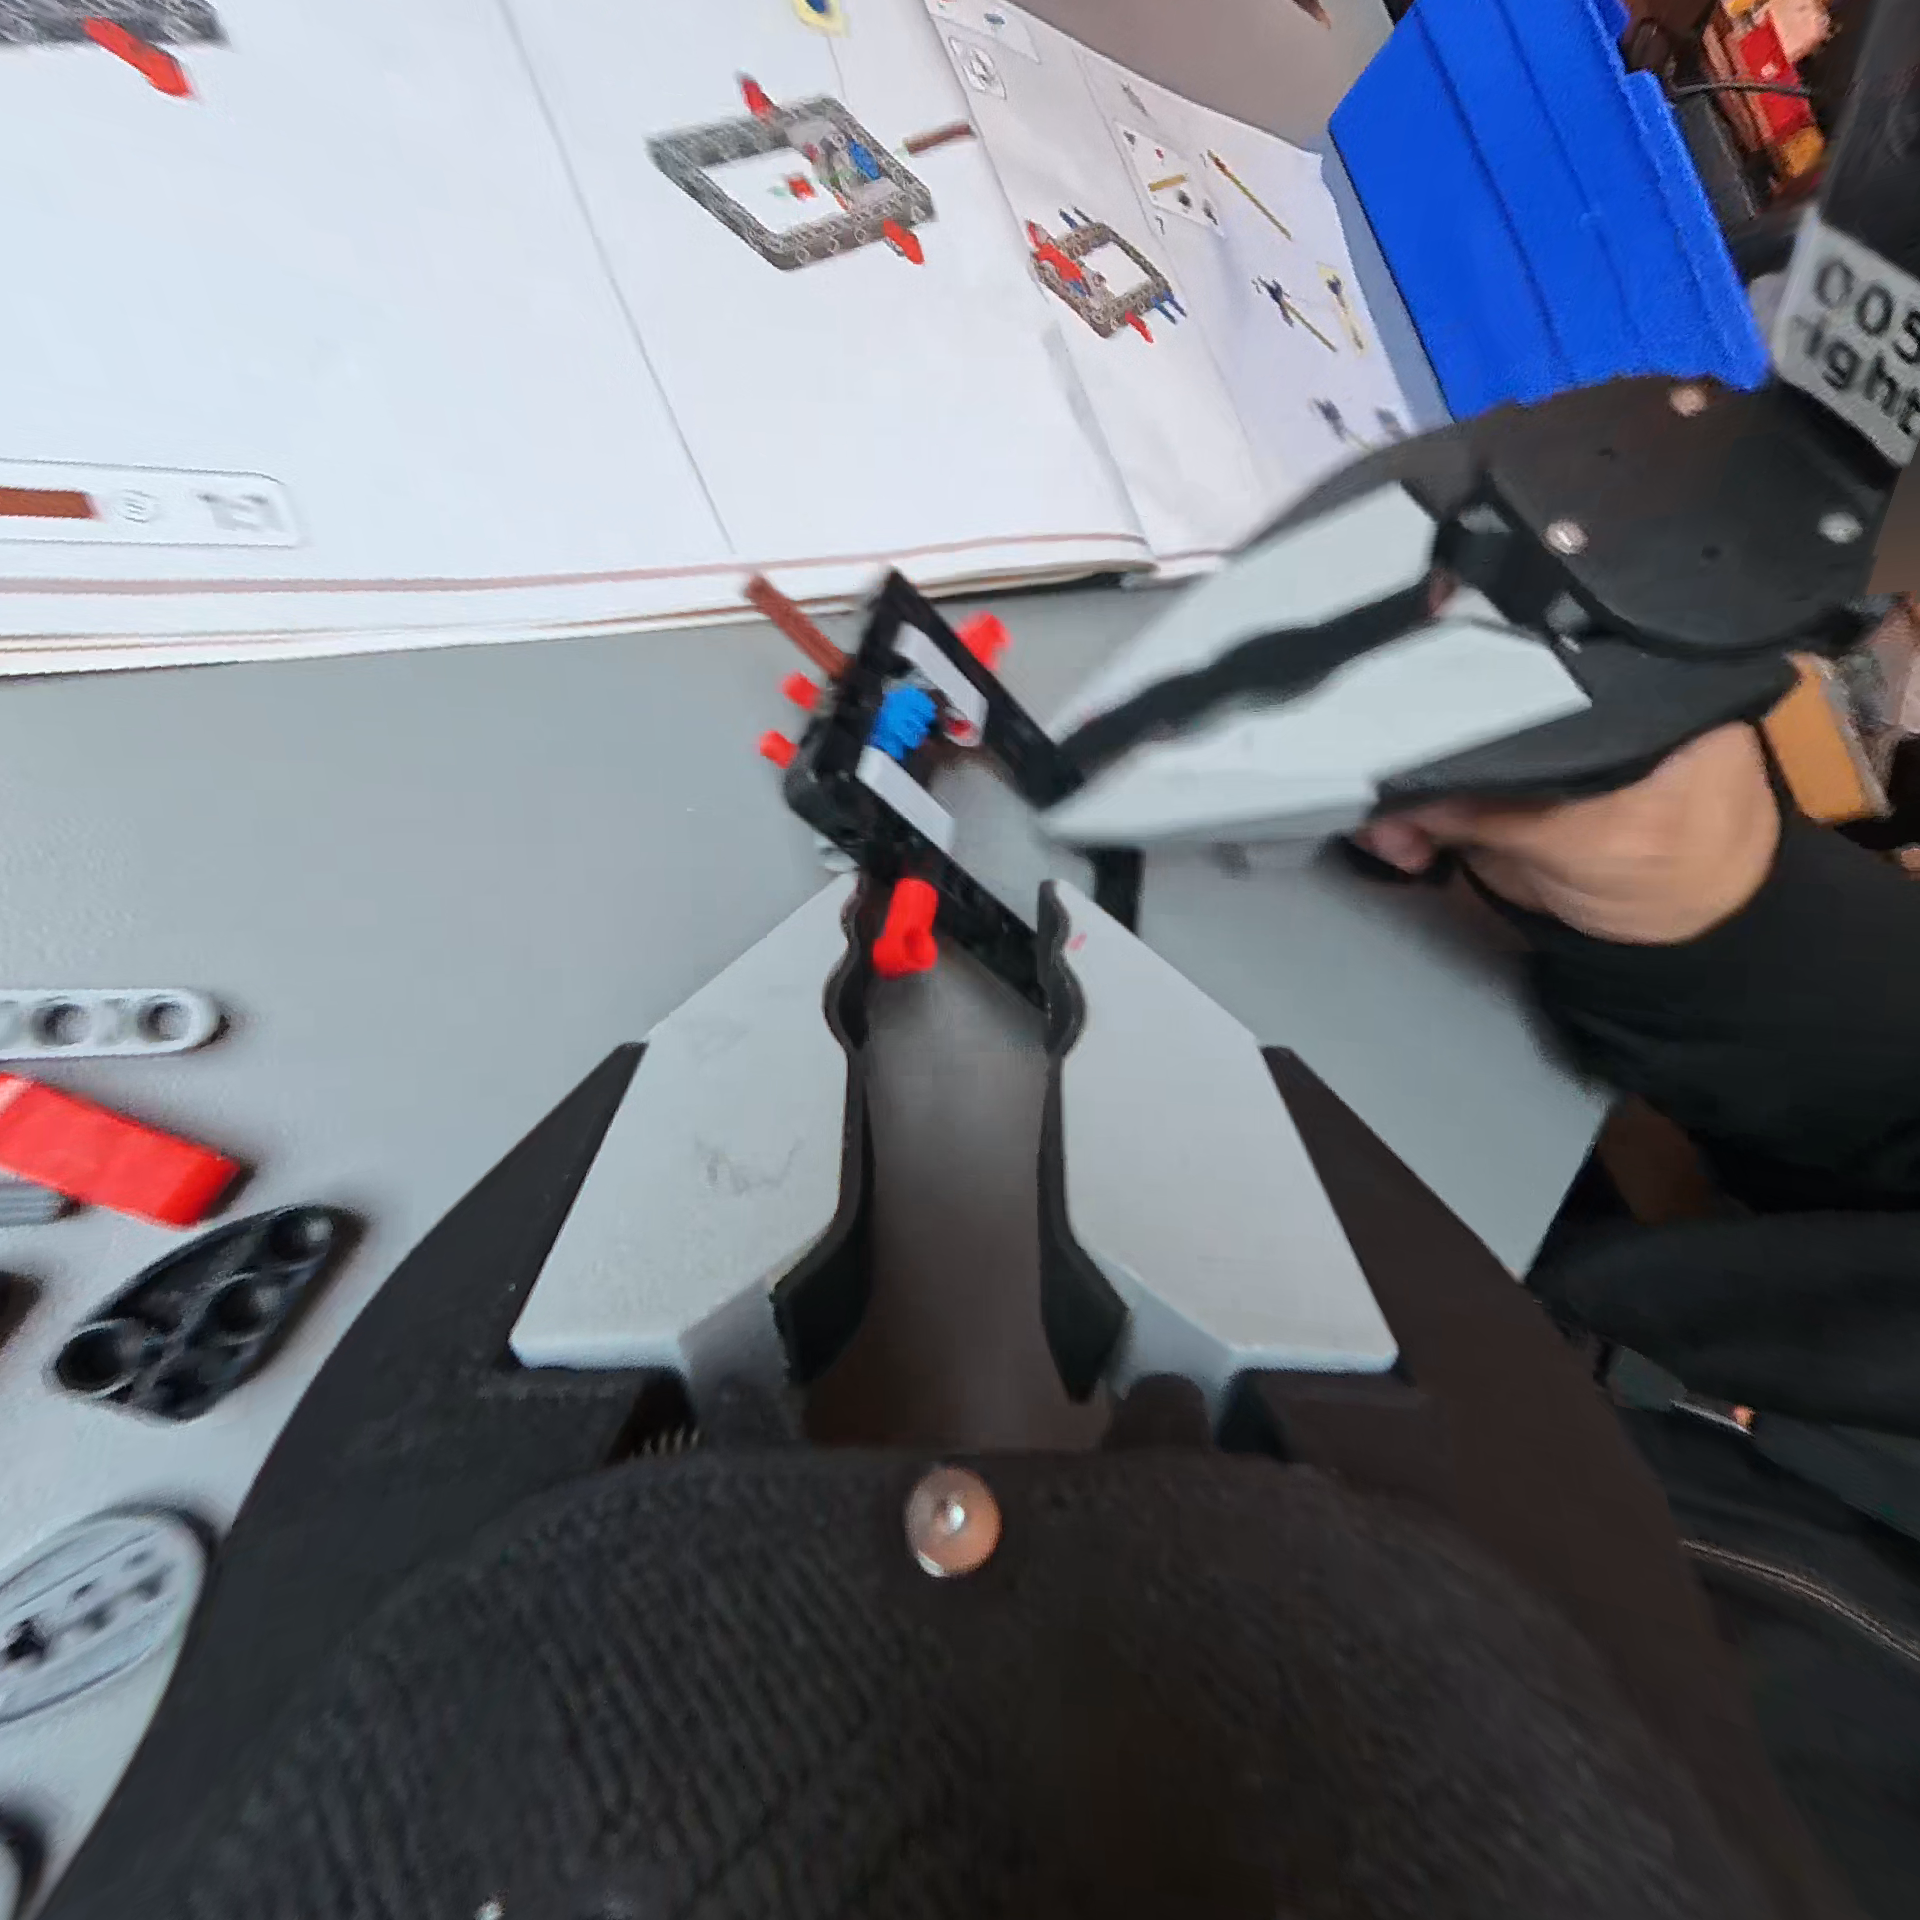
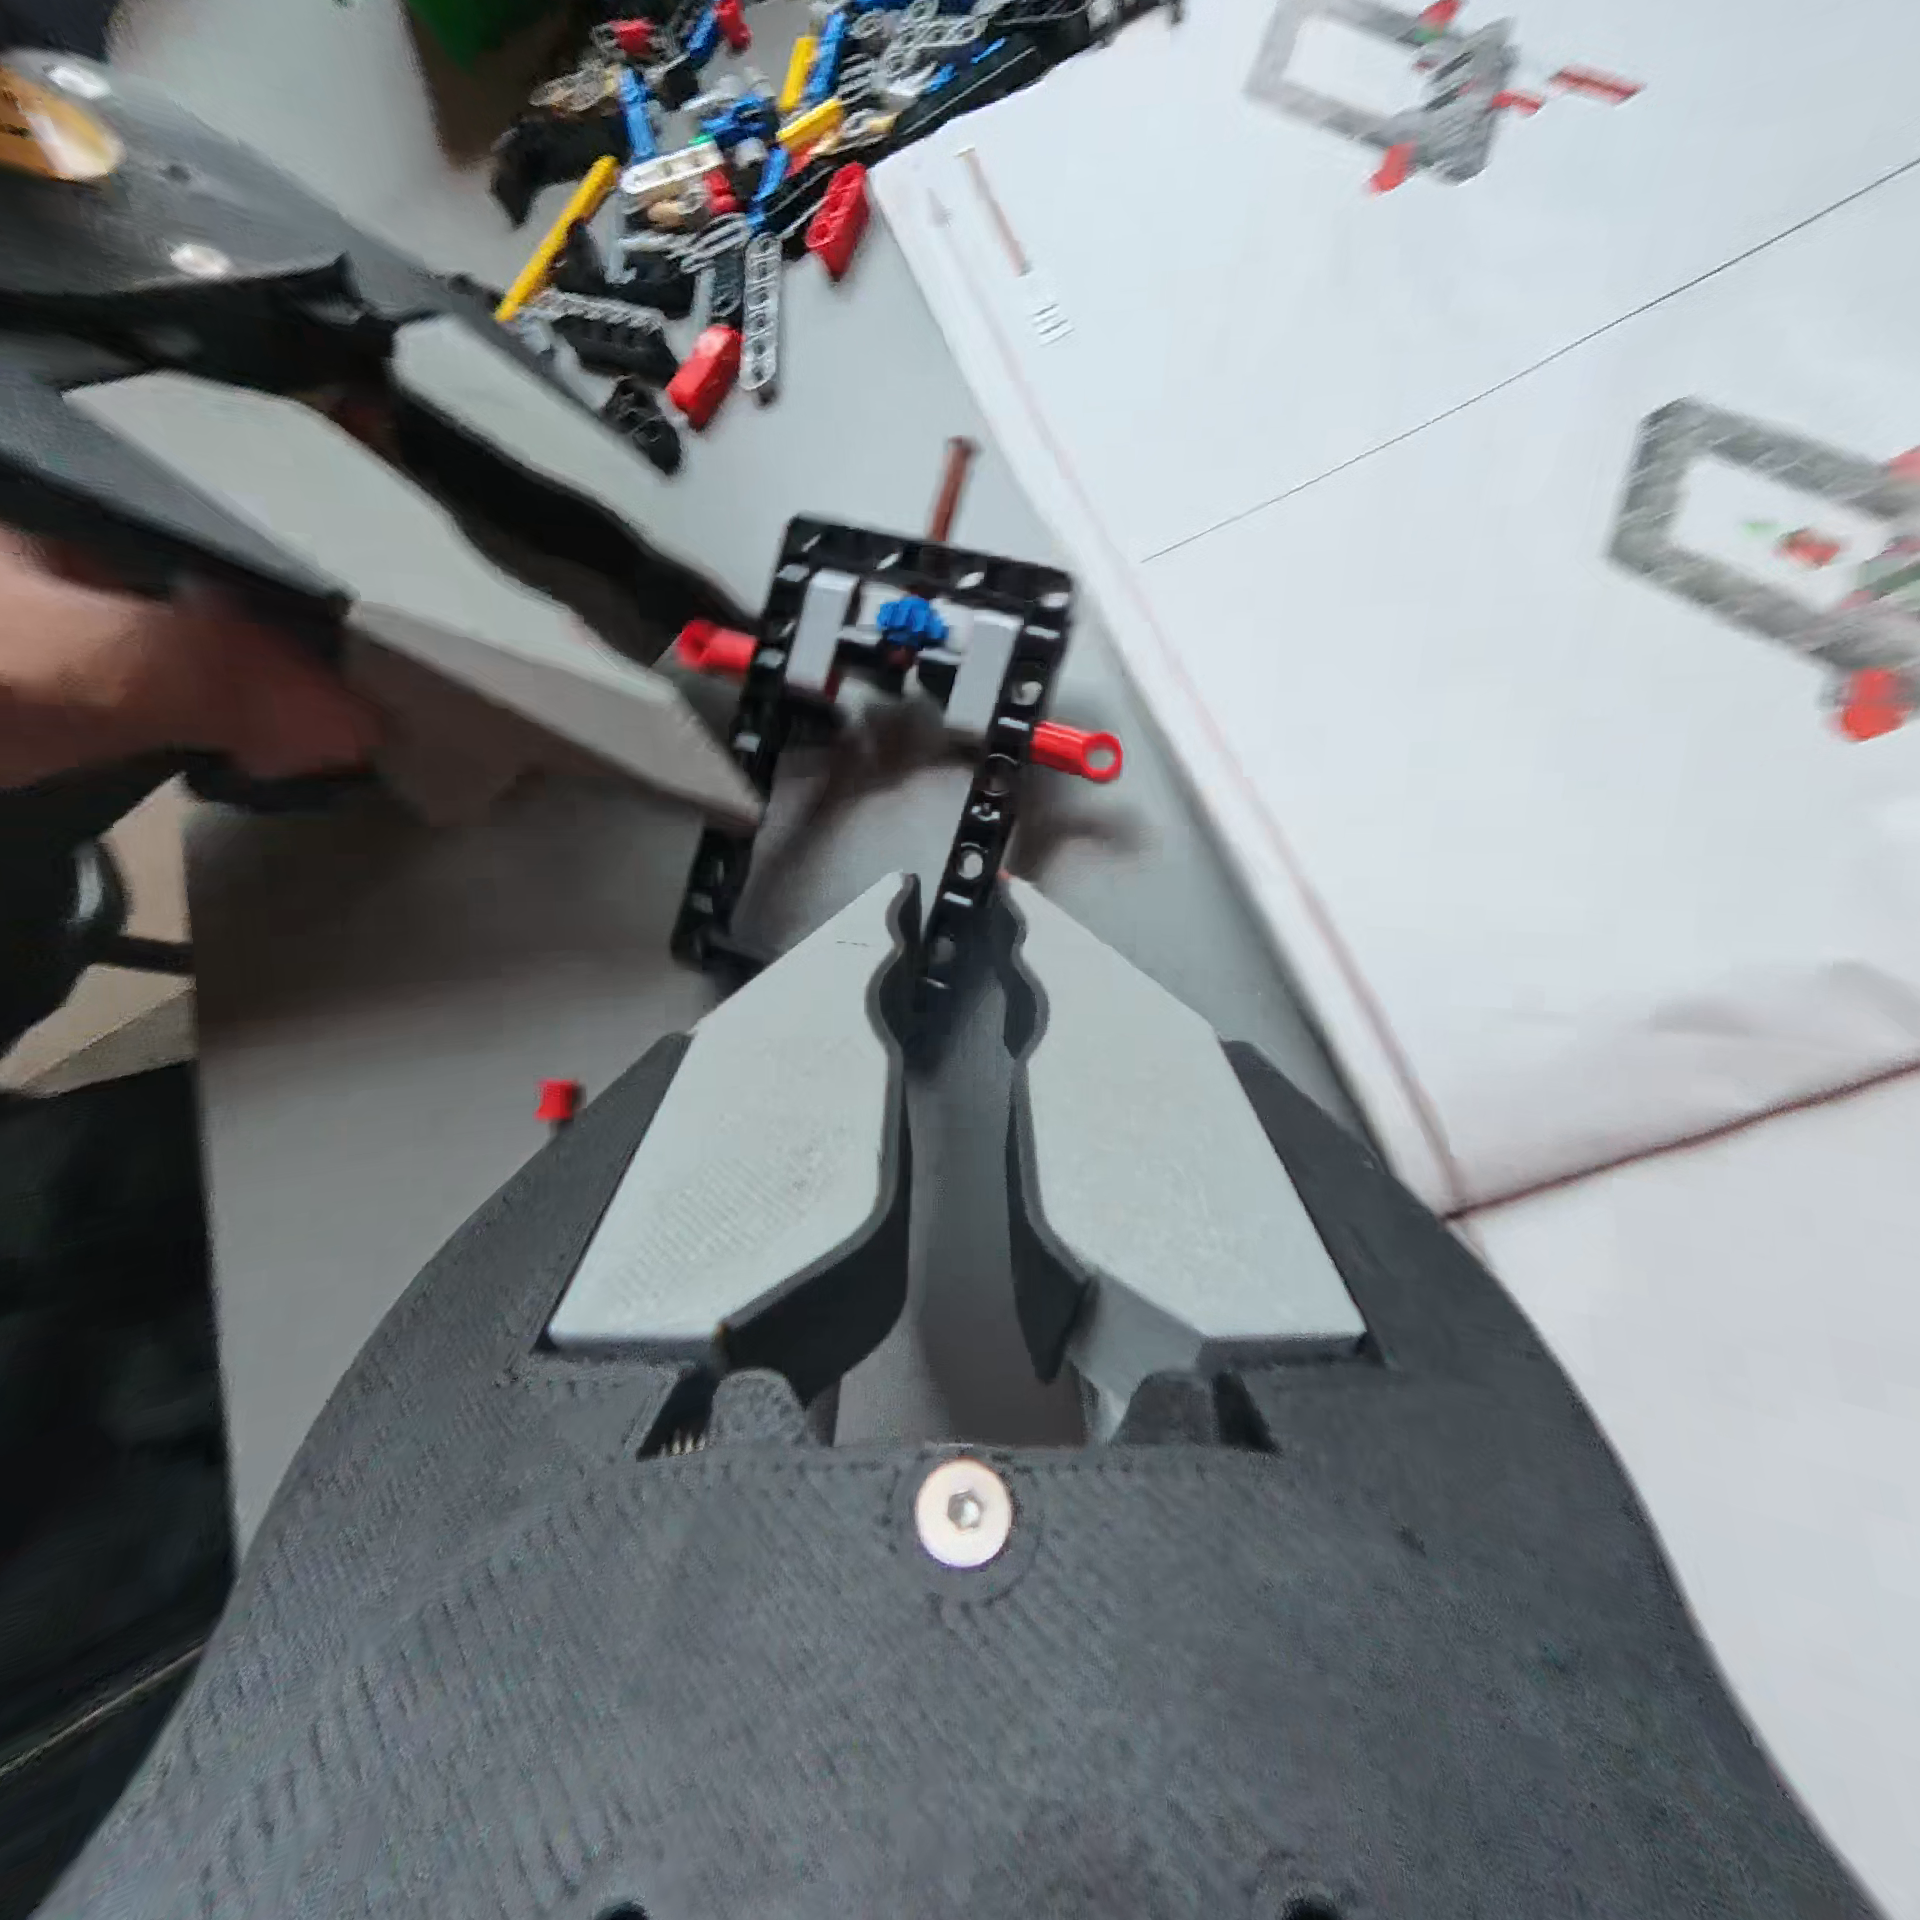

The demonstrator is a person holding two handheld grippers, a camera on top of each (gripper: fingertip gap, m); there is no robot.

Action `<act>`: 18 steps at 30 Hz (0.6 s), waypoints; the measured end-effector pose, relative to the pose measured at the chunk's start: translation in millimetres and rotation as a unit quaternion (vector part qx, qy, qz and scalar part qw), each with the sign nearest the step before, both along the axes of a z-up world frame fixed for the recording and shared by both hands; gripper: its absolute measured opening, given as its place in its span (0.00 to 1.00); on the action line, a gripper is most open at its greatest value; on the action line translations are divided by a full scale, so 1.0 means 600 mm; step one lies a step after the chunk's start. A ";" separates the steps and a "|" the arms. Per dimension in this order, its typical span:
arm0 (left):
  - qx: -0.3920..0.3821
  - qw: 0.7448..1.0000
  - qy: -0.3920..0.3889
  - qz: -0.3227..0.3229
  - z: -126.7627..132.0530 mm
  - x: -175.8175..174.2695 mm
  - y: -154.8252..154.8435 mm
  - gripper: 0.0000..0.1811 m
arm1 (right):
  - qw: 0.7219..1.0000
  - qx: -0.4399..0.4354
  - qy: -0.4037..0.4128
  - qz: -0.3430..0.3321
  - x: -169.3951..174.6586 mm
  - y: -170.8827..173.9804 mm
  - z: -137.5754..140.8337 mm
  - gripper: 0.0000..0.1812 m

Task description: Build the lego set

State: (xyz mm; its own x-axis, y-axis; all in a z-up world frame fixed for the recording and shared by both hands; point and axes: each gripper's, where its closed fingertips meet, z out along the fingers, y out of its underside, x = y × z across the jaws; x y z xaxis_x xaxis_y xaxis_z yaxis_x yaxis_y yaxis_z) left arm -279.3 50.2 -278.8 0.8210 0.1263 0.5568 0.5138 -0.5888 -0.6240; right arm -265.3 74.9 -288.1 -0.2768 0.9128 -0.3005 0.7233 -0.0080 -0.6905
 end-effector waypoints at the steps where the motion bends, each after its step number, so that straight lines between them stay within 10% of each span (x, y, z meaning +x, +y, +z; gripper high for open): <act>1: -0.002 1.000 0.012 0.010 -0.001 -0.012 -0.004 0.14 | 1.000 -0.017 -0.003 0.009 0.012 -0.012 0.001 0.06; 10: -0.050 0.994 0.094 0.041 0.017 -0.057 -0.061 0.25 | 0.995 -0.086 0.029 0.044 0.049 -0.055 0.028 0.09; 18: -0.111 0.990 0.091 -0.001 0.010 0.021 -0.104 0.35 | 0.988 -0.040 0.032 0.146 0.053 -0.124 0.016 0.07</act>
